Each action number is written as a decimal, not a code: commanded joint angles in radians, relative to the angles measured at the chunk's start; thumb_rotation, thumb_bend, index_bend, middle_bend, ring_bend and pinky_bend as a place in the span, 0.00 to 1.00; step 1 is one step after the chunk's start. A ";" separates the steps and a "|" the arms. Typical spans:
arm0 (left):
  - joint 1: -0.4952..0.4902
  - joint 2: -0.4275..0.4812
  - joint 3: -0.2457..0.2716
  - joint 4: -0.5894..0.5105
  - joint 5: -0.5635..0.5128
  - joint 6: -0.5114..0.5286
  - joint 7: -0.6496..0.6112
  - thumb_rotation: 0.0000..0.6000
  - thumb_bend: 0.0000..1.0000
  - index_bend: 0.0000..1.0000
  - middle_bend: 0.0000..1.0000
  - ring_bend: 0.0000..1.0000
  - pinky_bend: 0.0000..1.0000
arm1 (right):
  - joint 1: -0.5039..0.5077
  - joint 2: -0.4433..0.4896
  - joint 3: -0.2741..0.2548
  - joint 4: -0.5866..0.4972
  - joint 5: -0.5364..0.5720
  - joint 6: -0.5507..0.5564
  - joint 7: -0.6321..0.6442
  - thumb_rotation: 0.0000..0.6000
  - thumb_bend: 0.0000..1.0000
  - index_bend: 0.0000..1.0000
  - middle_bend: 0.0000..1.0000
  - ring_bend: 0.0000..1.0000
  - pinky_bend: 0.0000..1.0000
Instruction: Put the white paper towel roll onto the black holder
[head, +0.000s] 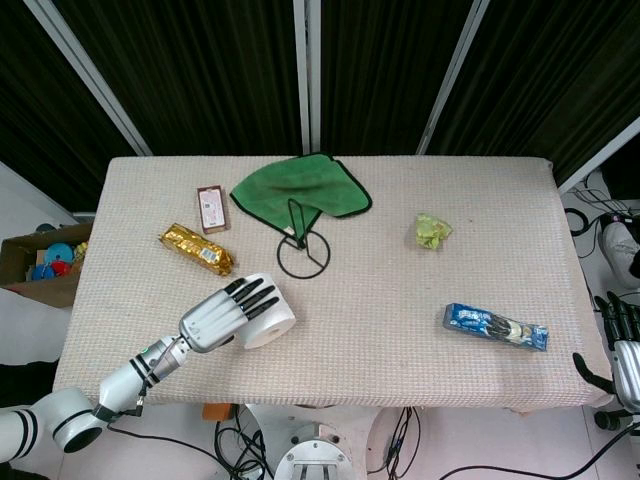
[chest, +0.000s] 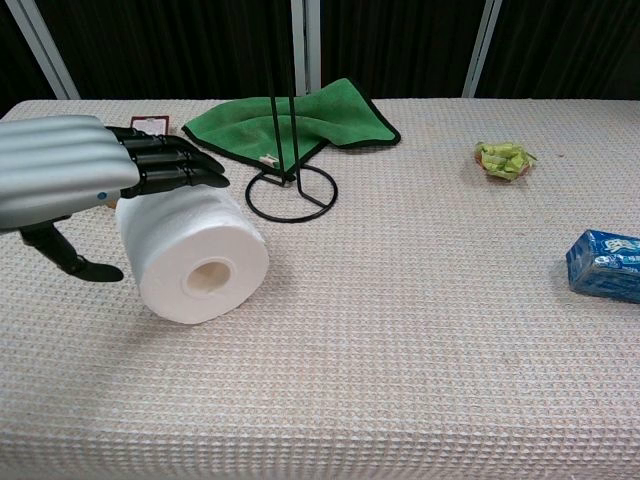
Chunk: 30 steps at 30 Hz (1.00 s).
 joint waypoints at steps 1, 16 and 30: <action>-0.003 0.000 0.003 -0.002 -0.001 0.003 -0.001 1.00 0.16 0.05 0.06 0.05 0.21 | 0.004 -0.001 -0.002 -0.004 -0.007 -0.003 -0.007 1.00 0.25 0.00 0.00 0.00 0.00; -0.046 -0.013 0.003 0.009 -0.031 -0.034 0.026 1.00 0.16 0.00 0.04 0.05 0.21 | -0.012 0.010 -0.005 0.008 -0.015 0.024 0.033 1.00 0.25 0.00 0.00 0.00 0.00; -0.101 -0.032 0.013 0.106 0.046 -0.011 0.021 1.00 0.16 0.00 0.02 0.05 0.21 | -0.011 0.011 -0.004 0.005 -0.012 0.018 0.026 1.00 0.25 0.00 0.00 0.00 0.00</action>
